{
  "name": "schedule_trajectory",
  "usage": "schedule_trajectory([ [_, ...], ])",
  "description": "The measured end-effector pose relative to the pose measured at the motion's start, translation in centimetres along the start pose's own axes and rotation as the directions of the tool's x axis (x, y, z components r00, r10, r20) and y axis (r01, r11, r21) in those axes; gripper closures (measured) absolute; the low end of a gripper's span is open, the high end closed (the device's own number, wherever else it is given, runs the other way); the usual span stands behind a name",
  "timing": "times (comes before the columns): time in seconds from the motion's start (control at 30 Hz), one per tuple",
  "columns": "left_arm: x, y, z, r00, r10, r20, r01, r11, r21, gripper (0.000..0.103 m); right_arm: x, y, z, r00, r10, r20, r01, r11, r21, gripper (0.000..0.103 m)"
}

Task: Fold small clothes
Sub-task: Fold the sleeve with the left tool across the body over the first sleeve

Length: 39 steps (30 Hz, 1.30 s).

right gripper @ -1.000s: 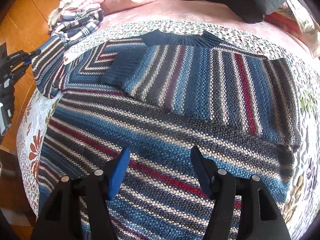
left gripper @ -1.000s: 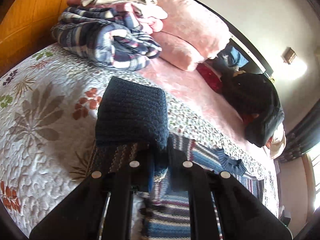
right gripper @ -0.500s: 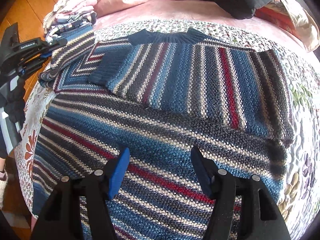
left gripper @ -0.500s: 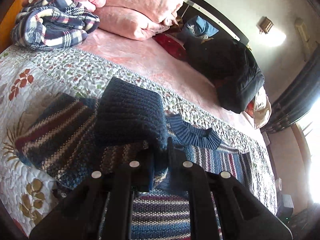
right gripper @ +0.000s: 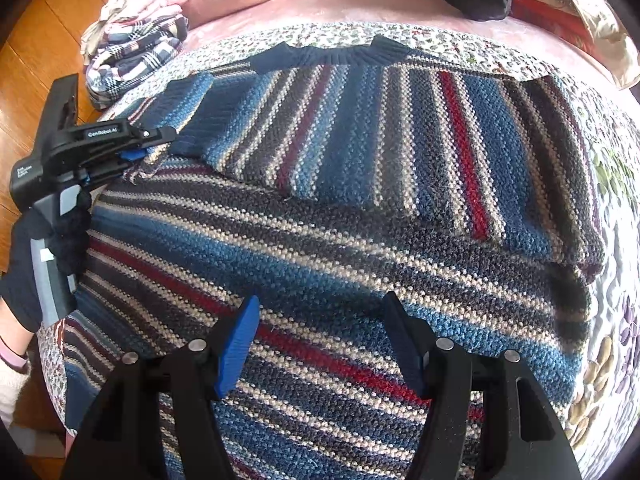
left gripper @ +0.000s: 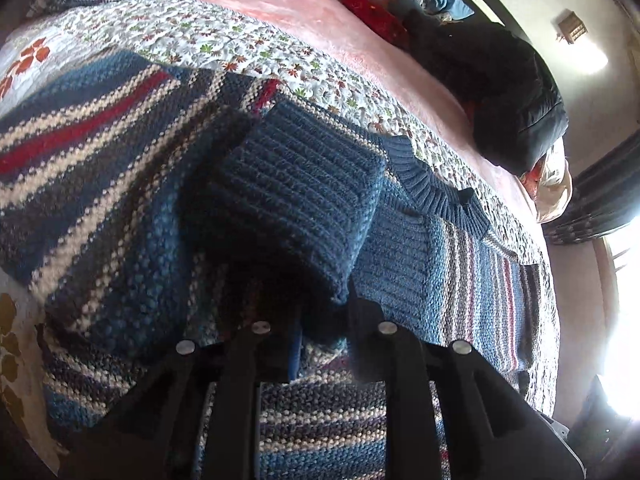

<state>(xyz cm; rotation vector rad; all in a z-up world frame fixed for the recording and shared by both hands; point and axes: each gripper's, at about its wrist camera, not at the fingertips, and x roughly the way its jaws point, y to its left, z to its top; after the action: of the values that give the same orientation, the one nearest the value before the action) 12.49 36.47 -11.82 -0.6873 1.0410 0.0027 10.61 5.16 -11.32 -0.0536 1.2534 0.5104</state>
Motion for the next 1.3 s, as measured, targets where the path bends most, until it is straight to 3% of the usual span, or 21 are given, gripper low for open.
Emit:
schedule_trajectory([
  [0.1,-2.6,-0.1,-0.8,0.999,-0.027,0.020,0.027,1.000,-0.002,0.084,0.0,0.1,0.3,1.000,-0.004,-0.006,0.004,1.000,-0.001,0.039],
  [0.2,-7.4,0.0,-1.5,0.994,-0.032,0.104,0.027,0.998,0.048,0.084,-0.5,0.5,1.3,1.000,0.020,0.001,-0.020,1.000,-0.002,0.039],
  [0.27,-10.8,0.9,-1.0,0.981,0.008,0.192,-0.021,0.998,0.067,0.081,-0.8,1.1,2.4,0.999,0.048,0.008,-0.048,0.999,-0.001,0.039],
  [0.37,-13.5,2.8,1.3,0.952,0.122,0.280,-0.142,0.989,0.052,0.081,-0.9,2.7,4.8,0.994,0.112,0.006,-0.112,0.993,0.021,0.034],
  [0.47,-13.0,4.9,3.8,0.946,0.203,0.251,-0.219,0.975,0.037,0.081,-0.7,5.0,7.4,0.984,0.176,0.003,-0.176,0.984,0.034,0.034],
  [0.53,-11.4,6.3,4.6,0.943,0.256,0.213,-0.268,0.963,0.031,0.082,-0.4,6.6,9.0,0.985,0.175,-0.001,-0.175,0.984,0.034,0.034],
  [0.73,-6.4,8.8,3.3,0.927,0.363,0.096,-0.370,0.926,0.075,0.084,1.7,10.3,13.0,0.972,0.228,-0.046,-0.226,0.972,0.058,0.034],
  [0.8,-5.4,9.3,2.4,0.921,0.377,0.096,-0.386,0.916,0.106,0.084,2.7,11.1,13.8,0.970,0.233,-0.064,-0.228,0.971,0.075,0.034],
  [0.97,-5.9,9.9,3.0,0.937,0.340,0.085,-0.345,0.936,0.067,0.084,5.2,12.5,15.5,0.962,0.259,-0.092,-0.248,0.962,0.118,0.034],
  [1.23,-11.1,10.8,2.6,0.937,0.290,0.193,-0.278,0.957,-0.085,0.080,10.3,14.3,16.4,0.914,0.368,-0.172,-0.328,0.919,0.219,0.033],
  [1.3,-11.6,11.0,2.6,0.938,0.286,0.196,-0.273,0.958,-0.091,0.080,10.5,14.8,16.4,0.922,0.350,-0.165,-0.317,0.928,0.195,0.051],
])
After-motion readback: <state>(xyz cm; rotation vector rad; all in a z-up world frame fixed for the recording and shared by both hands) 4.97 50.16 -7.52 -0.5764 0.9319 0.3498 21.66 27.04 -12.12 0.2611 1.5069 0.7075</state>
